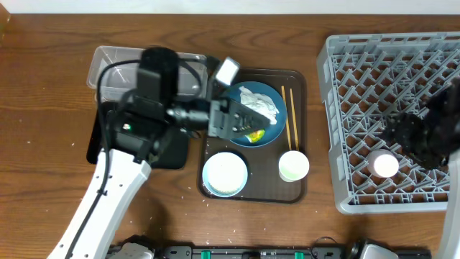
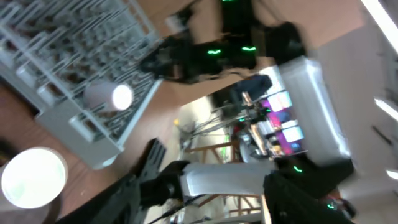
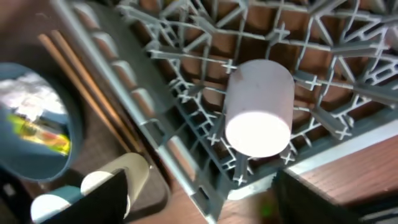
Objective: Sort waste into correct bins and load items into the dishwasher rack
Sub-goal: 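Grasp the small white cup with the left gripper and lift it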
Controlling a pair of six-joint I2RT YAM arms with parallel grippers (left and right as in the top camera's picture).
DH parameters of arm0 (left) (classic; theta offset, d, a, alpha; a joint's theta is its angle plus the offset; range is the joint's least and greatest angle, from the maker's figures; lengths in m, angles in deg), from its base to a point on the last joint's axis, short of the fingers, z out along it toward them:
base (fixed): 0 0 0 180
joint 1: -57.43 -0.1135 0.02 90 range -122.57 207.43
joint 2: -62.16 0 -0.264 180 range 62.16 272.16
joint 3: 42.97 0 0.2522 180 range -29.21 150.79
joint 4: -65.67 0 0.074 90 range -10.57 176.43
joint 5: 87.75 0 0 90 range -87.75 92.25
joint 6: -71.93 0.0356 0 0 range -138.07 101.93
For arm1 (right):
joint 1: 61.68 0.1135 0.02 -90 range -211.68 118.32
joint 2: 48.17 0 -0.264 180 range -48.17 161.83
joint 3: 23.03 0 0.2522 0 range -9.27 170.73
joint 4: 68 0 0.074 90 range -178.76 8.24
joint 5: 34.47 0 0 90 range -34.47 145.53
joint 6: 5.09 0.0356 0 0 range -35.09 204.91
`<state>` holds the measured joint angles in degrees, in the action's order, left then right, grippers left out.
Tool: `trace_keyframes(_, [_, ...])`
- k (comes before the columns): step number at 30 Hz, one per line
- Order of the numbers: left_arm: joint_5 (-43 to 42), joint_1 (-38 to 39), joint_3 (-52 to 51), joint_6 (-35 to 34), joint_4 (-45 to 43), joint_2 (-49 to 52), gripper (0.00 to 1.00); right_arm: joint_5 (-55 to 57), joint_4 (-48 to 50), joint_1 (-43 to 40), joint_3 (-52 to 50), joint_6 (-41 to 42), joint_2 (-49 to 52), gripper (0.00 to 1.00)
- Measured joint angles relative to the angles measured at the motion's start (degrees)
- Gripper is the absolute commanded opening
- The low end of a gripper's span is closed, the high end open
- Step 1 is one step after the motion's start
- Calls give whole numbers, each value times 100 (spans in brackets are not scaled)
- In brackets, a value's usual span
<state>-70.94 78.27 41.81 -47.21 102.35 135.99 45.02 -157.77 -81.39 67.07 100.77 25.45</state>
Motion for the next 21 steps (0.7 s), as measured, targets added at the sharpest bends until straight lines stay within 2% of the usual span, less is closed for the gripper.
trace_keyframes(1, [243,105,15,125,289,0,63,-28,-2,0,2,7,-116,60])
trace_keyframes(2, [667,249,31,330,732,0,63,-50,-4,0,4,15,-203,70])
trace_keyframes(4, [1714,597,42,643,1534,4,63,-96,24,0,7,-15,-332,79])
trace_keyframes(7, [3536,1259,26,984,2197,120,63,-221,164,0,9,-22,-446,84])
trace_keyframes(11, [5209,2050,26,1257,2006,686,63,-549,254,0,9,-57,-505,87])
trace_keyframes(14, [5792,2472,26,1362,1698,1327,63,-710,254,0,9,-101,-511,88])
trace_keyframes(18, [6157,2833,26,1434,1456,2057,62,-815,155,2,9,-142,-511,88])
trace_keyframes(21, [6269,3001,26,1443,1248,2450,57,-839,105,2,9,-153,-511,88])
